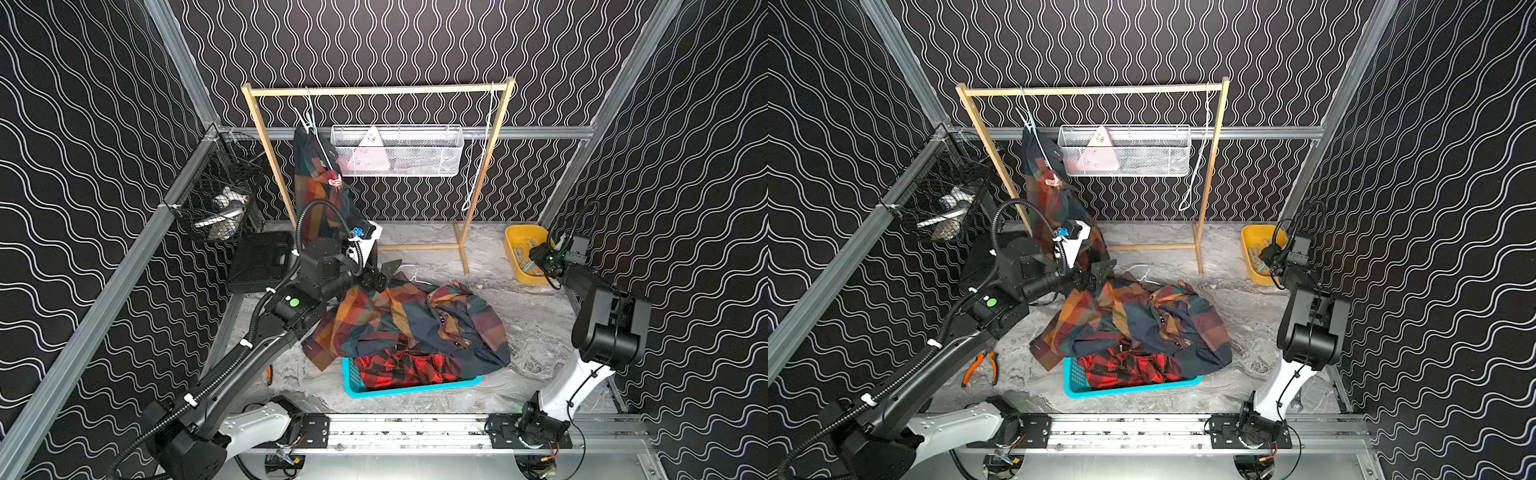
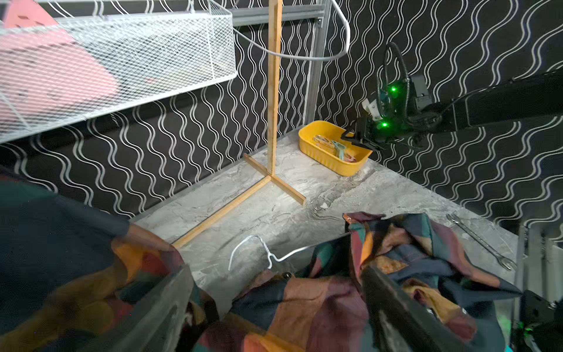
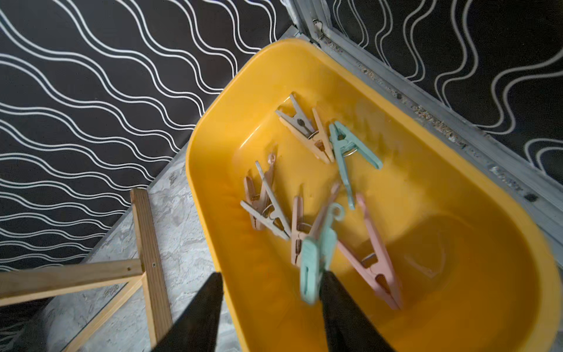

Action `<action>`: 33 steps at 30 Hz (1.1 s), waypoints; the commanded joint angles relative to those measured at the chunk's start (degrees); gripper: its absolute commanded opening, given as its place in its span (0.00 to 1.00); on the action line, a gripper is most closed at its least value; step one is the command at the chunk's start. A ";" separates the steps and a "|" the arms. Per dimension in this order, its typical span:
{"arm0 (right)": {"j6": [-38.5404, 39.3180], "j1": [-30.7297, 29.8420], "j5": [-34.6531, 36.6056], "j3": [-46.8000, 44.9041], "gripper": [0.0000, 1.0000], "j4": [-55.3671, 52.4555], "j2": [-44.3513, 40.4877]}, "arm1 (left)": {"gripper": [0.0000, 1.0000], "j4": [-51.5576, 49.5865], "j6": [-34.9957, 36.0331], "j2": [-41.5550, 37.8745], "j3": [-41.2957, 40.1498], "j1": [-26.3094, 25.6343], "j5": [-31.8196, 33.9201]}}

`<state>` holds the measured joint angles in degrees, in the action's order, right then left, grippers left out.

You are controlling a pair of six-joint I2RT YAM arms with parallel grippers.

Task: Remove the clothespins securing long-sleeve shirts to the hanger
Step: Place the clamp in the storage box, then pick up the hanger from the bin.

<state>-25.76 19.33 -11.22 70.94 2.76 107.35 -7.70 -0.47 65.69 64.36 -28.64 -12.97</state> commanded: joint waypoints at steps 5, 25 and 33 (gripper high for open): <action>-1.87 0.36 -2.68 -2.04 0.69 3.20 -5.87 | 0.85 3.12 -8.01 3.94 -2.72 -0.41 -11.08; 6.79 -27.82 -18.64 -12.06 0.69 -16.68 -42.94 | 0.77 10.74 -21.09 8.18 -28.93 -20.85 4.19; 14.52 -39.12 -21.11 -9.36 0.68 -22.08 -36.65 | 0.76 17.18 -23.60 9.37 -35.41 -21.54 6.45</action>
<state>-16.64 -16.69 -29.50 59.72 -15.33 68.86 8.67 -21.47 74.76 29.93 -50.11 -8.49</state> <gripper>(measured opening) 0.679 0.757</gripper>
